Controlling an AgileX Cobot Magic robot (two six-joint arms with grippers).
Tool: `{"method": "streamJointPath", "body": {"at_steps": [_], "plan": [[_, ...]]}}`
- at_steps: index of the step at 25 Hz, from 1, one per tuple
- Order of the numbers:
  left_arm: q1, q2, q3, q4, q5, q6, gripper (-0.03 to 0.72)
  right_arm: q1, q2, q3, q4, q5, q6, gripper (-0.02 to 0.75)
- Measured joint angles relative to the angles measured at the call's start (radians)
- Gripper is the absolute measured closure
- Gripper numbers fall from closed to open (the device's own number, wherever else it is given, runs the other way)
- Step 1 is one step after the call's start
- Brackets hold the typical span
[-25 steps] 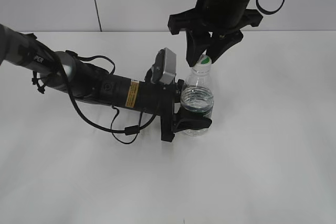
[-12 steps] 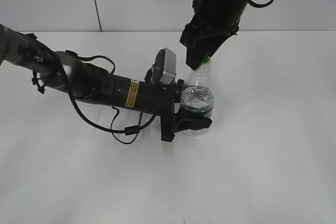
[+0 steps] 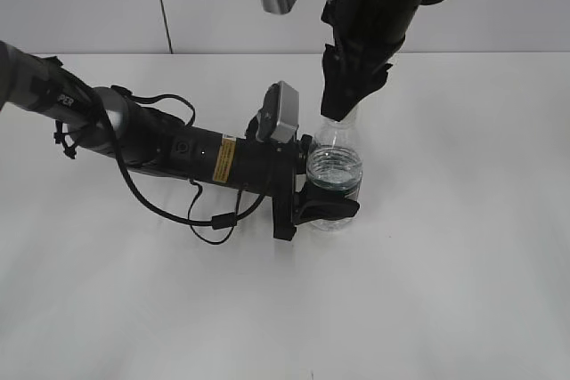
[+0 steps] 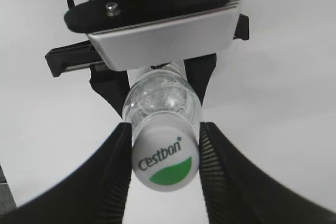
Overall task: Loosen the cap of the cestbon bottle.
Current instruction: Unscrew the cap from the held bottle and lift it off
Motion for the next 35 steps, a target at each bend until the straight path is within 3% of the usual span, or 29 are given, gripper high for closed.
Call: {"method": "streamJointPath", "body": {"at_steps": [8, 16, 22, 26, 31, 35], "plan": [[0.0, 0.0, 0.0, -0.001, 0.0, 0.0, 0.286, 0.001, -0.001, 0.0, 0.0, 0.001, -0.07, 0.436], [0.0, 0.0, 0.0, -0.001, 0.0, 0.0, 0.286, 0.001, 0.002, 0.0, -0.011, 0.001, -0.074, 0.23], [0.0, 0.0, 0.0, -0.001, 0.0, 0.0, 0.286, 0.001, -0.01, -0.007, 0.038, 0.001, -0.019, 0.201], [0.0, 0.0, 0.0, -0.001, 0.0, 0.0, 0.286, 0.001, -0.039, -0.03, 0.059, 0.001, 0.266, 0.201], [0.0, 0.0, 0.0, -0.001, 0.001, 0.0, 0.286, 0.001, -0.044, -0.041, 0.053, 0.002, 0.778, 0.201], [0.0, 0.0, 0.0, -0.001, 0.001, 0.0, 0.286, 0.001, -0.044, -0.041, 0.047, 0.002, 0.941, 0.201]]}}
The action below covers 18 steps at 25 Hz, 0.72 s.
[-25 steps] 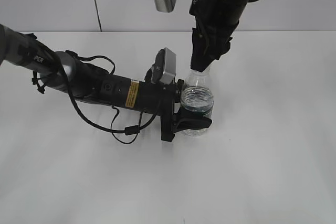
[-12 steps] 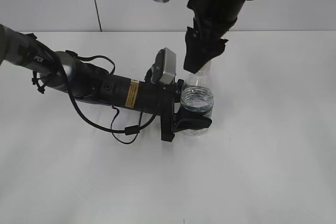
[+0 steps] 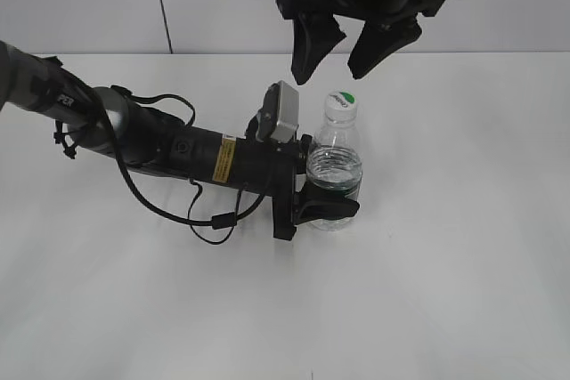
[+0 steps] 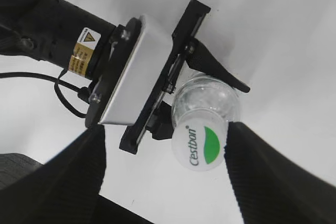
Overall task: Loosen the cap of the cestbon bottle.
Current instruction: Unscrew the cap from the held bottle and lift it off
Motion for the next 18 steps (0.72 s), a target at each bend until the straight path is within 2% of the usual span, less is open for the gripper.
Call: {"method": "streamJointPath", "body": {"at_steps": [5, 18], "plan": [[0.0, 0.0, 0.0, 0.0, 0.0, 0.0, 0.286, 0.0, 0.0, 0.016, -0.077, 0.0, 0.046, 0.201], [0.0, 0.0, 0.0, 0.0, -0.001, 0.0, 0.286, 0.0, 0.0, 0.056, -0.056, 0.0, 0.056, 0.237]]}}
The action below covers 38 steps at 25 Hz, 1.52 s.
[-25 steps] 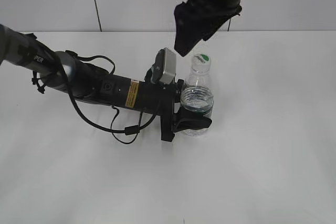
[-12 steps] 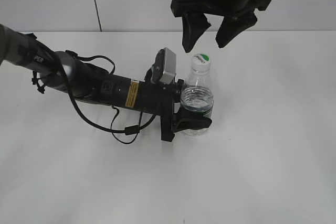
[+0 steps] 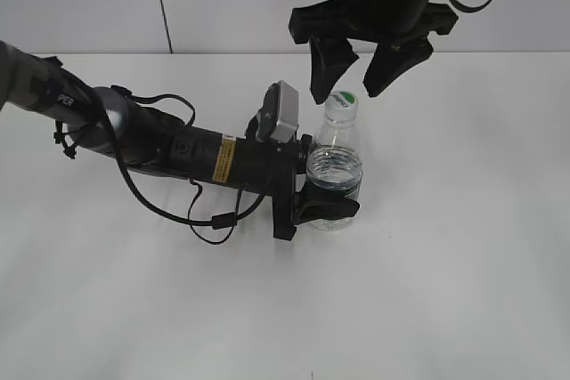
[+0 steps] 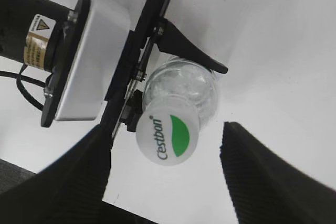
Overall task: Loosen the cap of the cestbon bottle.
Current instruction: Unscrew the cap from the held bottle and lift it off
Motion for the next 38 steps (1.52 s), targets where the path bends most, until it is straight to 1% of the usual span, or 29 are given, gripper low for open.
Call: {"method": "streamJointPath", "body": {"at_steps": [20, 22, 24, 27, 29, 35, 38], "plan": [[0.0, 0.0, 0.0, 0.0, 0.0, 0.0, 0.286, 0.0, 0.018, 0.001, -0.012, 0.0, 0.0, 0.248], [0.0, 0.0, 0.0, 0.0, 0.0, 0.0, 0.286, 0.0, 0.018, 0.001, -0.012, 0.0, 0.0, 0.27], [0.0, 0.0, 0.0, 0.0, 0.0, 0.0, 0.286, 0.0, 0.018, 0.001, -0.016, 0.0, 0.0, 0.309], [0.0, 0.0, 0.0, 0.0, 0.0, 0.0, 0.286, 0.0, 0.023, 0.001, -0.019, 0.0, -0.002, 0.394], [0.0, 0.0, 0.0, 0.0, 0.001, 0.0, 0.286, 0.001, 0.028, 0.001, -0.015, -0.001, -0.004, 0.437], [0.0, 0.0, 0.0, -0.001, 0.002, -0.001, 0.286, 0.001, 0.03, -0.001, -0.014, -0.002, -0.02, 0.445], [0.0, 0.0, 0.0, -0.001, 0.002, -0.001, 0.286, 0.001, 0.03, -0.001, -0.011, -0.002, -0.086, 0.445]]}}
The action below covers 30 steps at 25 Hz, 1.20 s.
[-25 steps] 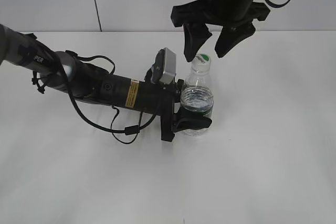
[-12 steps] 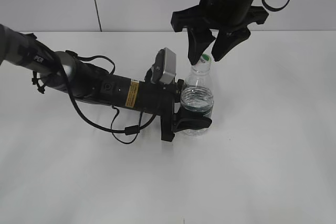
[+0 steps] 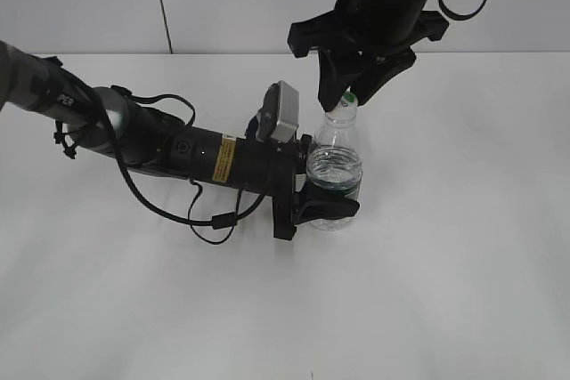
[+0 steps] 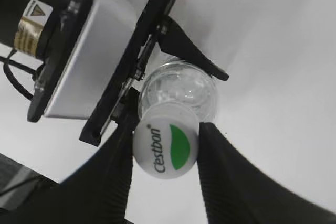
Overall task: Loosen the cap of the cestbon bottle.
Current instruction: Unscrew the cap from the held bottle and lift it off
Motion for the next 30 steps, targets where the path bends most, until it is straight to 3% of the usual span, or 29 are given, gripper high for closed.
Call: {"method": "streamJointPath", "body": {"at_steps": [4, 10, 14, 24, 30], "plan": [[0.0, 0.0, 0.0, 0.0, 0.0, 0.0, 0.286, 0.0, 0.0, -0.001, 0.003, 0.0, -0.277, 0.445], [0.0, 0.0, 0.0, 0.0, -0.001, 0.0, 0.286, 0.0, 0.0, -0.003, 0.009, 0.001, -0.933, 0.445], [0.0, 0.0, 0.0, 0.001, -0.001, 0.0, 0.286, 0.0, 0.0, -0.005, 0.008, 0.002, -1.259, 0.446], [0.0, 0.0, 0.0, 0.01, -0.001, -0.003, 0.286, 0.0, 0.0, -0.005, 0.007, 0.005, -1.654, 0.446], [0.0, 0.0, -0.002, 0.014, -0.001, -0.004, 0.286, 0.0, -0.003, -0.011, 0.001, 0.007, -1.698, 0.446]]}}
